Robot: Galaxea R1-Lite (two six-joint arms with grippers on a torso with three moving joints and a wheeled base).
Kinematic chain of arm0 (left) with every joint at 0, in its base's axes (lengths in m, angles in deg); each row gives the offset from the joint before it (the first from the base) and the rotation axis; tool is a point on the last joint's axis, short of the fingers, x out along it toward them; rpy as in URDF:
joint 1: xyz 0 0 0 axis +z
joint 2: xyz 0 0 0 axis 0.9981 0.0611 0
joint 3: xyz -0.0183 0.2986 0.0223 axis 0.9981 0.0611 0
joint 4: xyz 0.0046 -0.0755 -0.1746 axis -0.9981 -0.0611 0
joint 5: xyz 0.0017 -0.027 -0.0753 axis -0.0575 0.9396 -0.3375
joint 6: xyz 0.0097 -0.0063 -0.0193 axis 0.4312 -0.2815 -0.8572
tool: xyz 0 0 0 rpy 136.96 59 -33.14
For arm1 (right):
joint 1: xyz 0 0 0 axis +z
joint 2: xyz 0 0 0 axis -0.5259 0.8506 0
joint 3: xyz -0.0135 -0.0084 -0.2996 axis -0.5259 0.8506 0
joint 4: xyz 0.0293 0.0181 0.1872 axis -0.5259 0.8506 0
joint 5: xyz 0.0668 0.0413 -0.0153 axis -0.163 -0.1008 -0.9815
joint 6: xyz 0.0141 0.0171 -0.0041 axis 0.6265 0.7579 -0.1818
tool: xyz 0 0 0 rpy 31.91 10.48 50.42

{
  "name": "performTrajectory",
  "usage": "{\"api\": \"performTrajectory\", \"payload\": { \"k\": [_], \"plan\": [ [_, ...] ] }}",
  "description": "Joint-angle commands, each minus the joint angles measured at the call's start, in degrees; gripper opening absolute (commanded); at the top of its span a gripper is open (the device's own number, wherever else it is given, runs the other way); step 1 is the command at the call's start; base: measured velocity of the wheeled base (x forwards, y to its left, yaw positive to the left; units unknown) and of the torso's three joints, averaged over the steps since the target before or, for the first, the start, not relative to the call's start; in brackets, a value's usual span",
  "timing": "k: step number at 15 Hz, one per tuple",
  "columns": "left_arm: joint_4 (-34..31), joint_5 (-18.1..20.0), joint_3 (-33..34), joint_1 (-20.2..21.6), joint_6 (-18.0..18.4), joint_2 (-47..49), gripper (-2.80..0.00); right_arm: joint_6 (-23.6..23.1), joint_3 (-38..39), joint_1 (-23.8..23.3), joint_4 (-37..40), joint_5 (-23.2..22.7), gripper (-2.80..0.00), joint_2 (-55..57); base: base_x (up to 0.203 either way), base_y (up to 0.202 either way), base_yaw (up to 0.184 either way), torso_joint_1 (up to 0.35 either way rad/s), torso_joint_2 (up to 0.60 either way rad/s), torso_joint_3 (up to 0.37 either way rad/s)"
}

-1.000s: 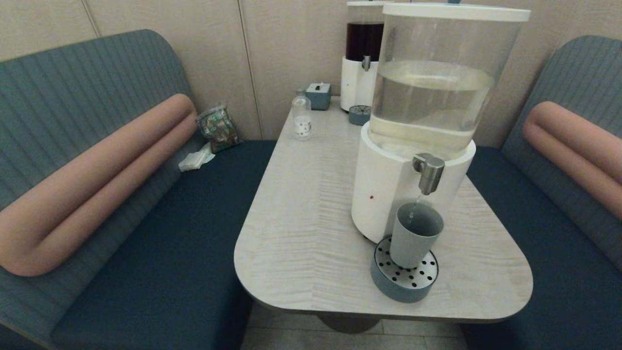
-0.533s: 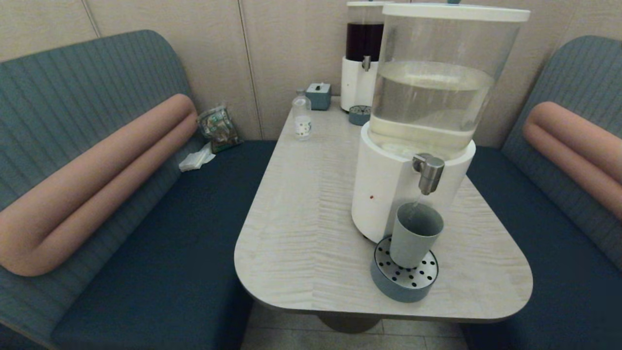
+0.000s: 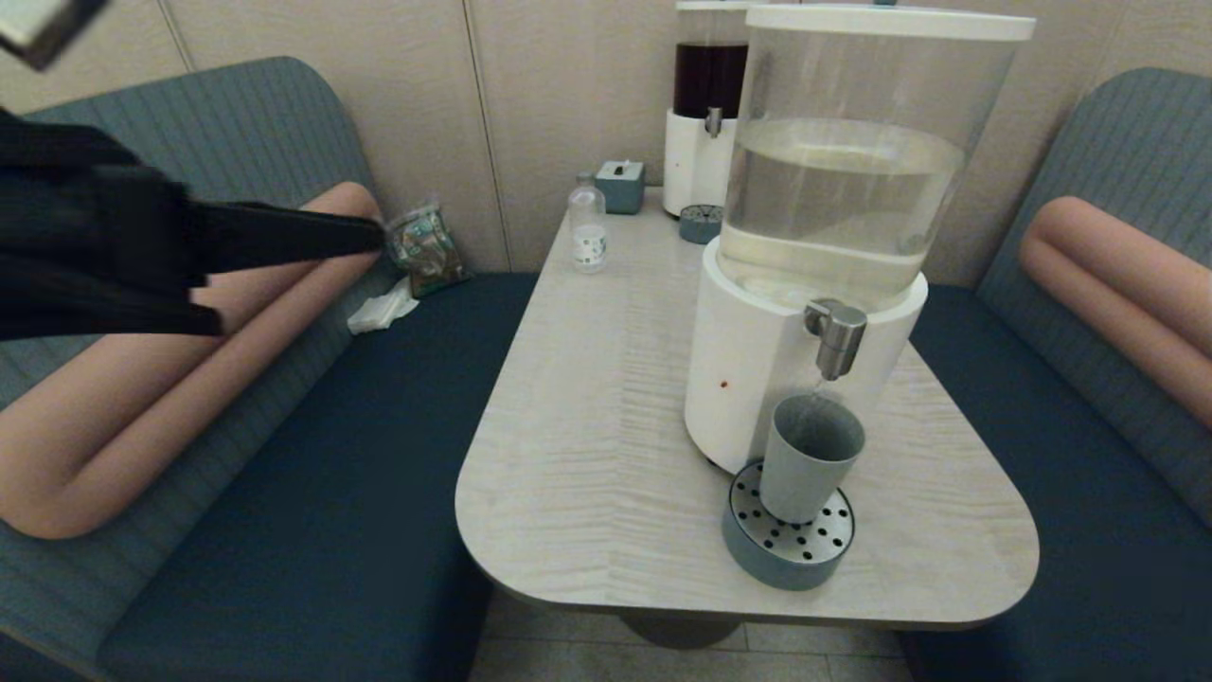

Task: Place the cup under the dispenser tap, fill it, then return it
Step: Turn off the faucet

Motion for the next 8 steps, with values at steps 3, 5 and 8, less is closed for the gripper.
{"api": "performTrajectory", "payload": {
  "k": [3, 5, 8],
  "plan": [
    [-0.6, 1.9, -5.6, -7.8, 9.4, 18.2, -2.8, 0.0, 0.0, 0.0, 0.0, 0.0, -2.8, -0.1, 0.0, 0.0, 0.0, 0.0, 0.0, 0.0],
    [1.1, -5.4, -8.5, -13.1, 11.4, 21.4, -2.8, 0.0, 0.0, 0.0, 0.0, 0.0, -2.8, -0.1, 0.0, 0.0, 0.0, 0.0, 0.0, 0.0],
    [5.6, -7.5, -14.3, -19.4, 11.2, 26.0, -2.8, 0.0, 0.0, 0.0, 0.0, 0.0, -2.8, -0.1, 0.0, 0.0, 0.0, 0.0, 0.0, 0.0]
  ]
}}
